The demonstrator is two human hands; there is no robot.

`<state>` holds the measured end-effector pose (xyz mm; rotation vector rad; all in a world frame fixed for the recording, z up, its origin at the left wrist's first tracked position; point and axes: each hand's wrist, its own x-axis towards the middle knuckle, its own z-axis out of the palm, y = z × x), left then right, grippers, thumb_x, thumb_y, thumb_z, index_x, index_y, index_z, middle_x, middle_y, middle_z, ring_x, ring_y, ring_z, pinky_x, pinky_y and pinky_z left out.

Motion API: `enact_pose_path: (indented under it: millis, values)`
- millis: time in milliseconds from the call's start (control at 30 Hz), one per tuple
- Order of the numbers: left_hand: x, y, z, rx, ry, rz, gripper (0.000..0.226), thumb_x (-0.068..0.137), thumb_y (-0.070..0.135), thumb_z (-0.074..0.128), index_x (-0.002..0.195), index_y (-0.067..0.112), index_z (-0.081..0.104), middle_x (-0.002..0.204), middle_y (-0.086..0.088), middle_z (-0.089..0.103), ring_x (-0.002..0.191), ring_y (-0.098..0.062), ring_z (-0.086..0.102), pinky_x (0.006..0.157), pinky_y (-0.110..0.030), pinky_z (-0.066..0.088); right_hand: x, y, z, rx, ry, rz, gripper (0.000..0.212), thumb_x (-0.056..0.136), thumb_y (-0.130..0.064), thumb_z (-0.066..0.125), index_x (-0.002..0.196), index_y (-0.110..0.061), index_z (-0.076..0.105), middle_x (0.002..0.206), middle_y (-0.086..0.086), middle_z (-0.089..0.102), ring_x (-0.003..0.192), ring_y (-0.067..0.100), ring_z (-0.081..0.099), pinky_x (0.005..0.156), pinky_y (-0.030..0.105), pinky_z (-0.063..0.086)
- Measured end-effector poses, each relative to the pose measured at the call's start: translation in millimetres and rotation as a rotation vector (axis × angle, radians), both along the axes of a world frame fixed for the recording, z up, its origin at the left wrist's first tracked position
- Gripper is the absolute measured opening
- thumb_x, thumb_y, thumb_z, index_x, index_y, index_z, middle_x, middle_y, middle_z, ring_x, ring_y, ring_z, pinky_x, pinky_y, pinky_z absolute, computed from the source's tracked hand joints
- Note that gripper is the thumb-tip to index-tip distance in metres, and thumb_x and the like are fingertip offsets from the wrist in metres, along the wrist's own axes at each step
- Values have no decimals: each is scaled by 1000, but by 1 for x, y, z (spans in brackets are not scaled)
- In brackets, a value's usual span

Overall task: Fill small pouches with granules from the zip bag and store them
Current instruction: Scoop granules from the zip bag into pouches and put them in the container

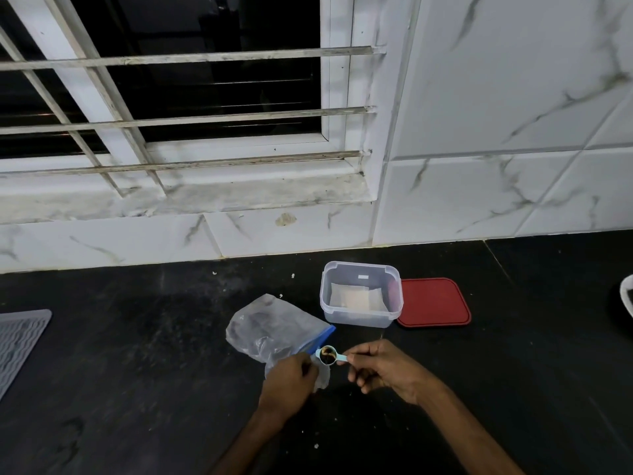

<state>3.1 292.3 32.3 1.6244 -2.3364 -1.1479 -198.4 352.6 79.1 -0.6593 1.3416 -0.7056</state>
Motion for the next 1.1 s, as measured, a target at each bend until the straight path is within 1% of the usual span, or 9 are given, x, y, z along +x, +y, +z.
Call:
enact_pose_path:
  millis: [233,367,500,633,700,767,800,900,1100]
  values:
    - [12,2,10,64,123,99,23,99,33,48,83,25,63,81,2,66,74,-8,64,72,-30,54,12,-3,-3,41,34,55,18,95,-12,57,107,-5,69,78,10,69,63,14,61,59,24,53]
    - [13,3,4,110,144,93,22,100,33,46,85,28,61,84,2,66,75,-8,64,70,-26,53,15,-6,1,39,102,83,17,95,-13,56,105,-6,68,77,10,69,62,13,61,57,23,53]
    - [9,4,5,93,155,42,24,102,30,45,81,30,56,81,5,62,72,-2,58,65,-18,43,19,-9,0,14,293,127,16,97,-15,53,101,-9,67,73,8,69,59,14,63,57,25,55]
    - [2,5,1,117,268,55,27,101,22,47,77,25,60,84,3,62,82,-11,59,83,-34,50,33,-11,0,-79,522,259,18,98,-19,50,103,-13,67,77,5,69,61,11,65,59,23,56]
    - [1,4,-1,179,335,109,27,101,24,48,78,24,62,92,1,60,89,-14,59,87,-39,52,43,-13,2,-155,766,442,18,97,-19,51,109,-14,64,91,6,69,74,12,66,70,26,57]
    - [3,4,1,289,407,163,25,102,27,47,85,23,64,101,-1,58,92,-16,60,84,-34,53,52,-13,7,-248,1126,689,23,95,-16,53,118,-14,57,110,8,63,94,19,63,83,33,54]
    - [4,5,2,331,437,187,23,102,28,46,89,22,65,105,-2,57,94,-17,60,83,-31,52,57,-10,8,-310,1229,749,28,95,-14,53,122,-13,53,115,10,60,99,22,61,85,35,53]
    - [10,7,3,391,481,259,21,102,29,45,100,19,64,113,-3,56,101,-19,60,85,-30,51,65,-1,10,-388,1306,833,39,93,-9,52,132,-9,44,123,14,54,104,25,57,85,37,52]
    - [10,9,5,440,502,313,20,102,28,45,105,20,63,115,-4,59,103,-20,60,88,-34,51,70,7,8,-388,1310,847,51,94,-11,52,142,-8,33,132,16,49,112,26,54,89,36,50]
